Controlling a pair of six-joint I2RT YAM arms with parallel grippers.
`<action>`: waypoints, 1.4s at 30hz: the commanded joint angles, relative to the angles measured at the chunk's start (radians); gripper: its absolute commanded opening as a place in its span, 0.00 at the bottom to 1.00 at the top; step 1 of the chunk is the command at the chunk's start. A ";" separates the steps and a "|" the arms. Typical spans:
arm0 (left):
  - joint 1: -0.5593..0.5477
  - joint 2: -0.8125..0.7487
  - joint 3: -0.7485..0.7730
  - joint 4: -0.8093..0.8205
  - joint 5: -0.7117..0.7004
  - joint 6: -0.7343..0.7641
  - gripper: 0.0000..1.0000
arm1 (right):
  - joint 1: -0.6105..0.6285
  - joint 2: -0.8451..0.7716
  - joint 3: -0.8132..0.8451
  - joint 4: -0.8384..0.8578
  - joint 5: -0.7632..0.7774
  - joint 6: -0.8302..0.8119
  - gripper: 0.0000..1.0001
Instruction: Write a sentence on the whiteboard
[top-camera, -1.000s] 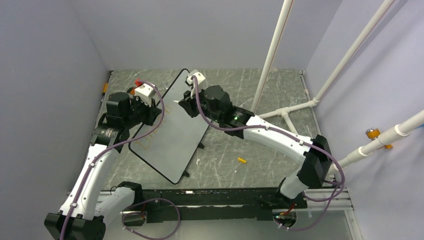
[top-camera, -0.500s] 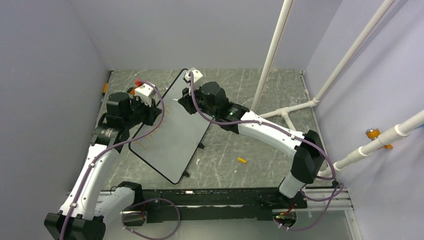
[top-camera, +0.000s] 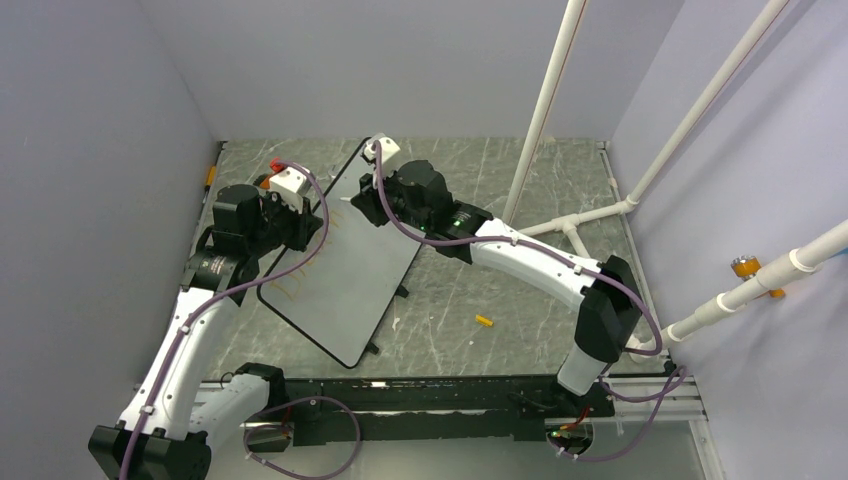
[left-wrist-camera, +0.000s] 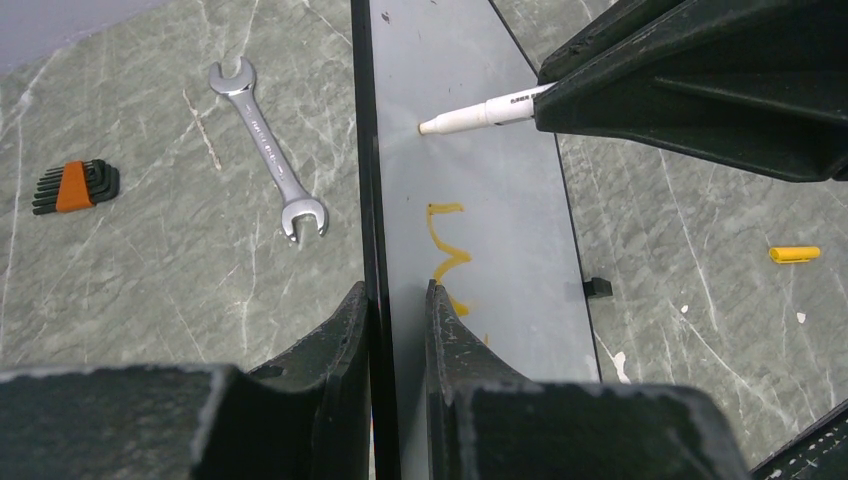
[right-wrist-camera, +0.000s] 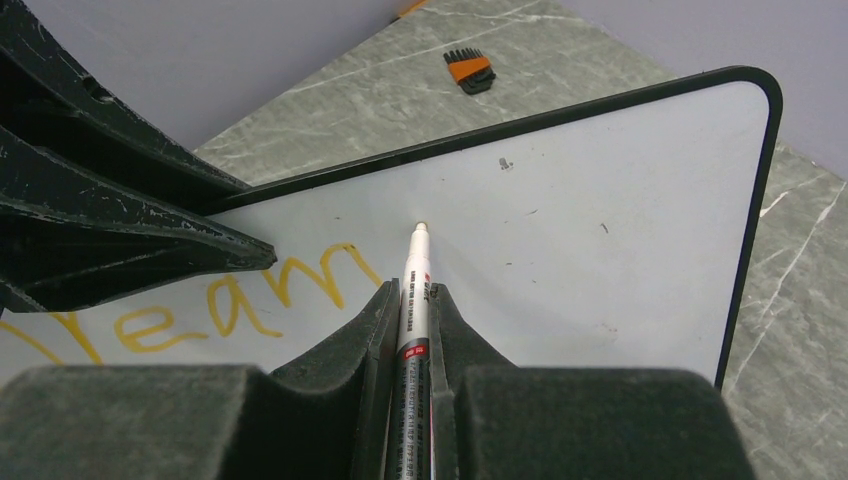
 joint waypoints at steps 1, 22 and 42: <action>-0.026 0.014 -0.045 -0.156 0.042 0.081 0.00 | -0.005 0.007 0.053 0.032 -0.037 0.011 0.00; -0.026 0.014 -0.045 -0.156 0.037 0.081 0.00 | -0.001 -0.027 -0.013 0.023 -0.115 0.025 0.00; -0.026 0.017 -0.045 -0.156 0.036 0.081 0.00 | -0.005 -0.001 0.011 -0.003 -0.048 -0.009 0.00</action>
